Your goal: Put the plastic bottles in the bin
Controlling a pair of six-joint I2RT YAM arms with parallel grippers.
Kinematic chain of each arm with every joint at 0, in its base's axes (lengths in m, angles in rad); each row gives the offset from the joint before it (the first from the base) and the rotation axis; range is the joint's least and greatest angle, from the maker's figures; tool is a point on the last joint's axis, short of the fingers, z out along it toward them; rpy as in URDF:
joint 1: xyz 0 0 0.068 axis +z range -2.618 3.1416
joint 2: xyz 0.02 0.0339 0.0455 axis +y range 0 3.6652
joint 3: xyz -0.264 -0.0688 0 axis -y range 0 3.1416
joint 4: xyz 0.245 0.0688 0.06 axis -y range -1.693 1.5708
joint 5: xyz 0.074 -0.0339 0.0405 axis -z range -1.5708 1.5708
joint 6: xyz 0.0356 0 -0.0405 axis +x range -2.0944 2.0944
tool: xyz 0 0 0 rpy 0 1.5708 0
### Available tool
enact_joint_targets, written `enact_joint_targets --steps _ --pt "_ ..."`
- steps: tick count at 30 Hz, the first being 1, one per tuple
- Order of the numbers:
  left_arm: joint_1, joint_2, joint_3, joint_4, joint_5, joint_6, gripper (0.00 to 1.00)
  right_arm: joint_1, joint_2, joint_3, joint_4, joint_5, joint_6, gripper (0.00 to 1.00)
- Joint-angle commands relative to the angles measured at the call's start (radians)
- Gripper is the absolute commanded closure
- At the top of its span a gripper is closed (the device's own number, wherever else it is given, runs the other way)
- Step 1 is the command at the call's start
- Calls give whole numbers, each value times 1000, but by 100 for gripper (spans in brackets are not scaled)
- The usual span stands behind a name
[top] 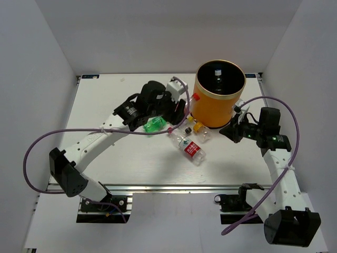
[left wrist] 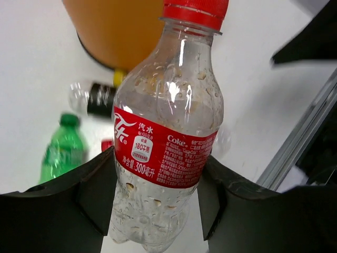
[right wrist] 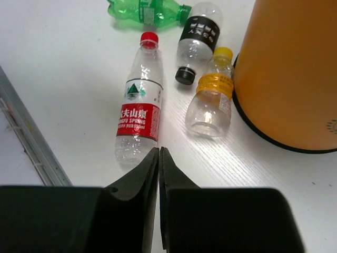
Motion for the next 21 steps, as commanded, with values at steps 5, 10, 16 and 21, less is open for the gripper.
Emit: enact_joint_targets --steps 5,10,16,21 --pt "-6 145 253 257 6 -53 88 -17 37 -2 -17 -64 -75 90" --pt "-6 297 439 437 30 -108 86 -19 7 -11 -10 -78 -83 84" --pt "-6 530 668 549 49 -181 85 -19 16 -8 -30 -97 -103 82" --pt "-6 605 684 669 5 -238 80 -17 20 -5 -39 -110 -113 79"
